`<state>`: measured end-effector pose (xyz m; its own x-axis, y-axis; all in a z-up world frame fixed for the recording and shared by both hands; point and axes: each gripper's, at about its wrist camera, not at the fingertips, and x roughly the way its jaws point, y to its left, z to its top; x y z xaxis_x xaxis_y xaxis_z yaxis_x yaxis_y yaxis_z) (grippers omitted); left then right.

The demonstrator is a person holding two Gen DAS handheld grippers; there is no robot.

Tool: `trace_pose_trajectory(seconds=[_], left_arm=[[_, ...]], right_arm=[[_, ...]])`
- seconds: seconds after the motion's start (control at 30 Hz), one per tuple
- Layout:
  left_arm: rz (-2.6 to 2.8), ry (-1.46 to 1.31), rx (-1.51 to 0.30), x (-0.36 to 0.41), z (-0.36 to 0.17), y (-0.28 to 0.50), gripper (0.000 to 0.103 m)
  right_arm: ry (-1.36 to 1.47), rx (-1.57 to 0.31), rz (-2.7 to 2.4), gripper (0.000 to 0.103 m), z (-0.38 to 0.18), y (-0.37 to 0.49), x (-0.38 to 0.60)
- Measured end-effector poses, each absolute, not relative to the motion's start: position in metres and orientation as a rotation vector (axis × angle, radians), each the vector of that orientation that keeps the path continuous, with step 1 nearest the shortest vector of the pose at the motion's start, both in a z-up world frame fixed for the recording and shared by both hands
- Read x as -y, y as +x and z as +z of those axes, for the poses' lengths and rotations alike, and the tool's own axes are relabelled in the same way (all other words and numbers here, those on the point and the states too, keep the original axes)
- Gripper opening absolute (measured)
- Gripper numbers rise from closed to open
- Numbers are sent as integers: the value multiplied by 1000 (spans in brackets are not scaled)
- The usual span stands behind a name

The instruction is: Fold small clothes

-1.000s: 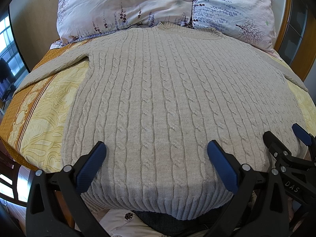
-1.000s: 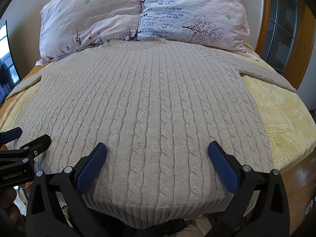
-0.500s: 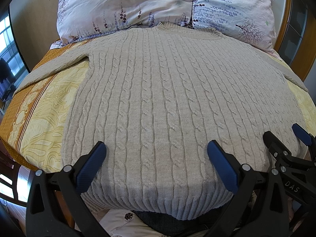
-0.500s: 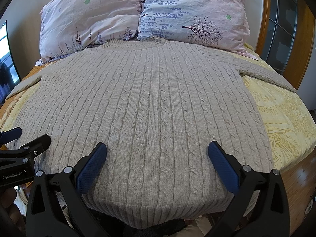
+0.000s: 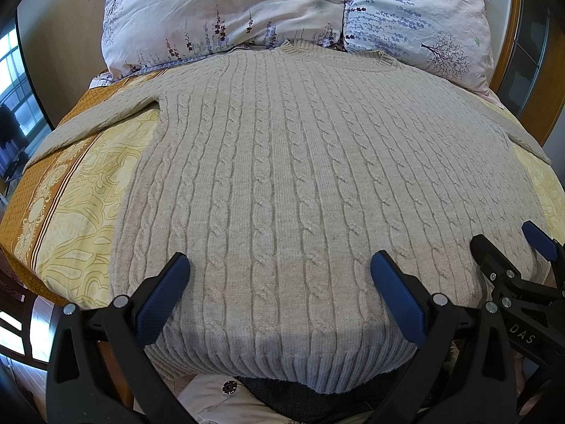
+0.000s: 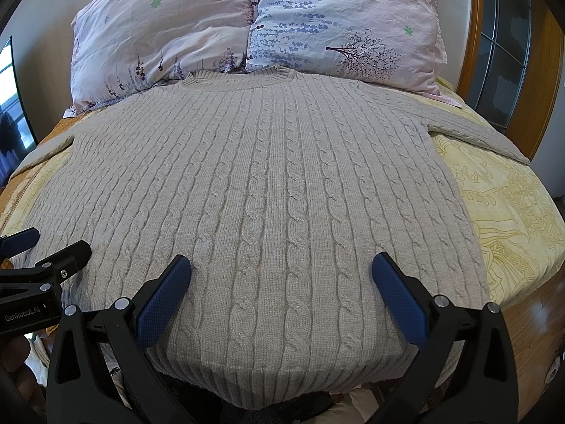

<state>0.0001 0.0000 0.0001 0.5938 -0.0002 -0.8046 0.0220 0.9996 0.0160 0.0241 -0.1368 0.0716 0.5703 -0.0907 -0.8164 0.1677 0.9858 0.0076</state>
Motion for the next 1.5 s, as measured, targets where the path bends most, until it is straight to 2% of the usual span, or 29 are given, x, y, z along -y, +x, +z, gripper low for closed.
trace_pose_trajectory(seconds=[0.47, 0.7, 0.93, 1.07, 1.2, 1.3, 1.43, 1.5], left_arm=[[-30, 39, -997, 3, 1, 12, 101], [-40, 44, -966, 0, 4, 13, 101], [-136, -2, -851, -11, 22, 39, 101], [-176, -7, -852, -11, 30, 67, 101], [-179, 9, -839, -8, 39, 91, 101], [-195, 17, -797, -7, 45, 103, 101], [-230, -12, -805, -8, 45, 119, 101], [-231, -18, -817, -9, 42, 123, 101]], right_arm=[[61, -966, -89, 102, 73, 29, 135], [46, -967, 2, 102, 74, 39, 147], [221, -870, -171, 101, 107, 70, 242], [448, -838, -322, 82, 115, 90, 336], [762, -860, -436, 56, 91, 98, 424], [956, -840, -543, 44, 71, 92, 476], [1019, -831, -606, 43, 62, 91, 501], [1048, -820, -621, 36, 59, 91, 510]])
